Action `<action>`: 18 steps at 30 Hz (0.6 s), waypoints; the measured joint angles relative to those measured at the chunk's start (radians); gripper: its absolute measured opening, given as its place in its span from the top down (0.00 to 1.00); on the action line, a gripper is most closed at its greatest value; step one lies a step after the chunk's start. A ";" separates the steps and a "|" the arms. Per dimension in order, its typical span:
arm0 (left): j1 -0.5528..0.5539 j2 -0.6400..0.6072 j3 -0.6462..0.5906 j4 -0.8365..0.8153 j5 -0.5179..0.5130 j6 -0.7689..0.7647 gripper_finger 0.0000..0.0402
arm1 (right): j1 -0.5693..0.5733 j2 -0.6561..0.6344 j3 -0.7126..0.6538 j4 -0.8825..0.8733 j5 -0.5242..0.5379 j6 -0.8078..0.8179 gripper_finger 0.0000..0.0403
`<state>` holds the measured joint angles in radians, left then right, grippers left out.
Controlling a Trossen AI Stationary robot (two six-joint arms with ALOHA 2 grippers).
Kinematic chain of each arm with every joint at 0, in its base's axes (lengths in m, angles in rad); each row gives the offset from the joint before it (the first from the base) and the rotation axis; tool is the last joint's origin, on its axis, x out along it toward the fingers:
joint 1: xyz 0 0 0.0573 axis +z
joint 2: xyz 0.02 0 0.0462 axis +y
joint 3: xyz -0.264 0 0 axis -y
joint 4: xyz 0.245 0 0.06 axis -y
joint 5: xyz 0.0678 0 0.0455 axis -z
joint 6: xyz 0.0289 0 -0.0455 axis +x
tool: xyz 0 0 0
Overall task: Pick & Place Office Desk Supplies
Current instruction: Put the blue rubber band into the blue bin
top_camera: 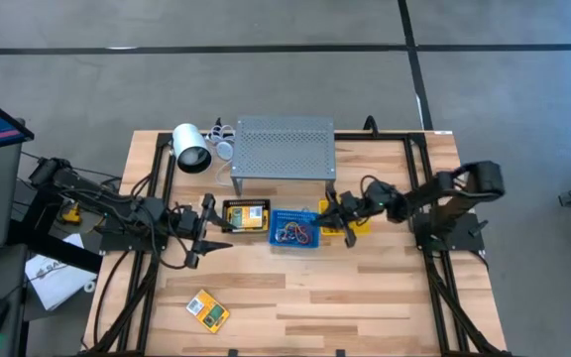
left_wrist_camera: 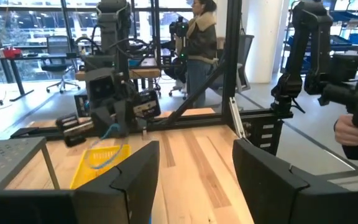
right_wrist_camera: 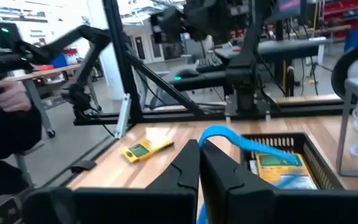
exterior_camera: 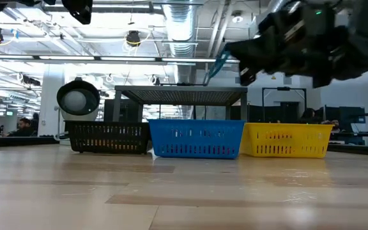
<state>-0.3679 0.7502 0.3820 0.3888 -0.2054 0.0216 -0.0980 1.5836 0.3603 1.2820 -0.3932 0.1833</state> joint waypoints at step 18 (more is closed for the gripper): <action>0.000 0.000 0.000 -0.008 -0.002 0.000 0.53 | 0.031 0.211 0.197 -0.199 0.040 0.071 1.00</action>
<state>-0.3679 0.7506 0.3824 0.3809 -0.2071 0.0216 -0.0671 1.7948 0.5578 1.0826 -0.3536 0.2546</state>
